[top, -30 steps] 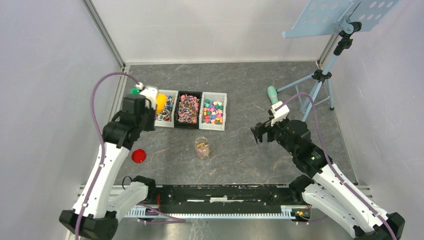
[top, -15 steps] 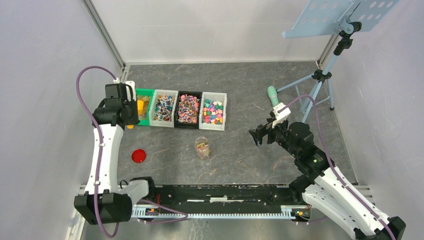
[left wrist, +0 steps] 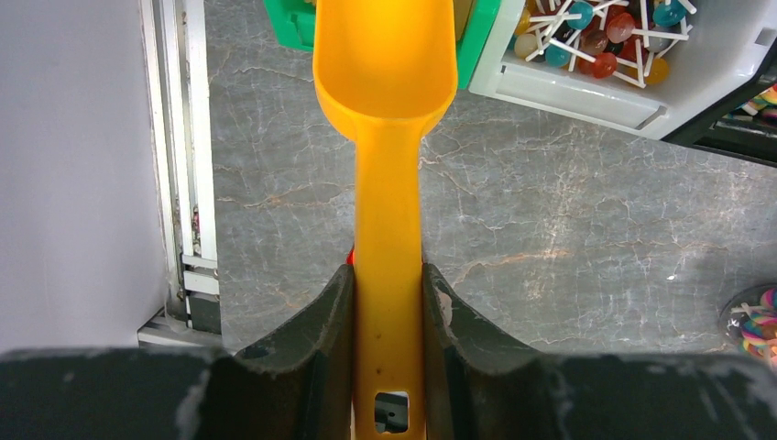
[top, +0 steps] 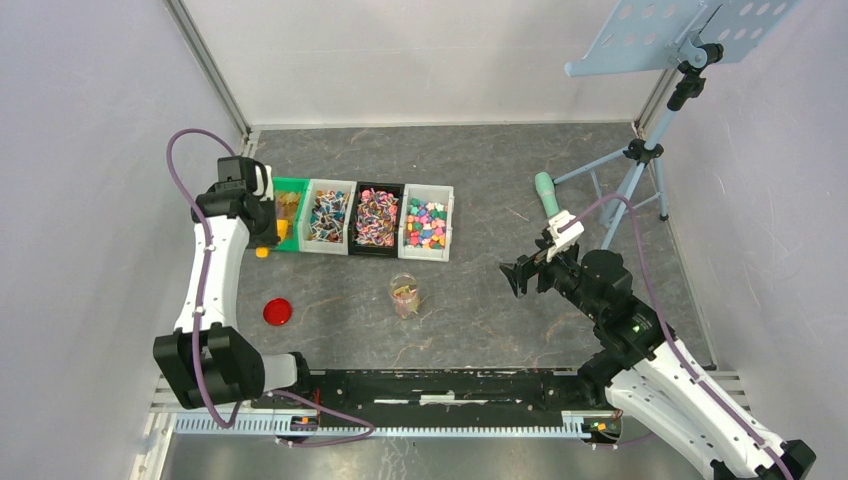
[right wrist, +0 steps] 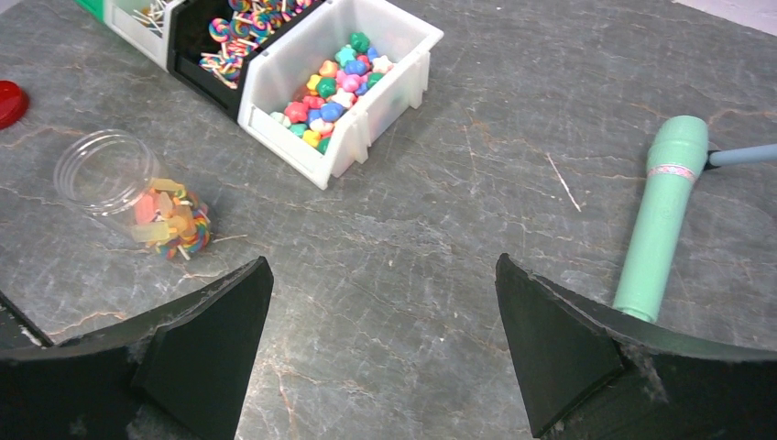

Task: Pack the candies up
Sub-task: Scoop the fake candies from the storage box.

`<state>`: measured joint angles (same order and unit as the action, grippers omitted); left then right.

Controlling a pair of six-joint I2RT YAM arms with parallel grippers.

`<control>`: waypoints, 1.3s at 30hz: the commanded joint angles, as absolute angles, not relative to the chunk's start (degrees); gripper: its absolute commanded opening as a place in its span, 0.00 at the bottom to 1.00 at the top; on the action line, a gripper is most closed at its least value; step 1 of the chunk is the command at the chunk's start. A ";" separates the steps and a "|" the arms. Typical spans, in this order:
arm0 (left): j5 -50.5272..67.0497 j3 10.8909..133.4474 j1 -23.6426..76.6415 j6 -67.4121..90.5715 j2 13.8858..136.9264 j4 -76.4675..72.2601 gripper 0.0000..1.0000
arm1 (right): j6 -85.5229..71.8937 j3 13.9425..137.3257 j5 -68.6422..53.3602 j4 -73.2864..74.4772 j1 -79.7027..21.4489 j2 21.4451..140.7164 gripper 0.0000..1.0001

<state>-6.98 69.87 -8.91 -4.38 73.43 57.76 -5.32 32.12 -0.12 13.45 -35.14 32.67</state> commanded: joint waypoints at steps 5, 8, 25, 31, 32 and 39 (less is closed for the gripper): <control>-9.22 72.53 -9.13 -7.47 76.52 56.54 0.02 | -6.04 32.72 1.24 13.21 -35.25 31.60 0.98; -8.73 72.97 -9.15 -6.90 78.35 55.96 0.02 | -6.54 32.77 1.12 12.15 -35.21 31.39 0.98; -6.70 71.63 -9.12 -5.37 85.18 49.07 0.02 | -7.22 34.88 5.33 14.36 -35.28 31.41 0.98; -5.46 69.02 -9.23 -5.61 85.88 44.98 0.02 | -7.39 36.25 5.45 14.52 -35.26 32.55 0.98; -5.05 67.82 -9.17 -5.59 85.51 43.83 0.02 | -7.46 36.38 5.45 14.67 -35.27 32.77 0.98; -3.54 61.87 -9.17 -4.15 82.30 37.88 0.02 | -7.72 36.80 5.32 15.14 -35.23 33.09 0.98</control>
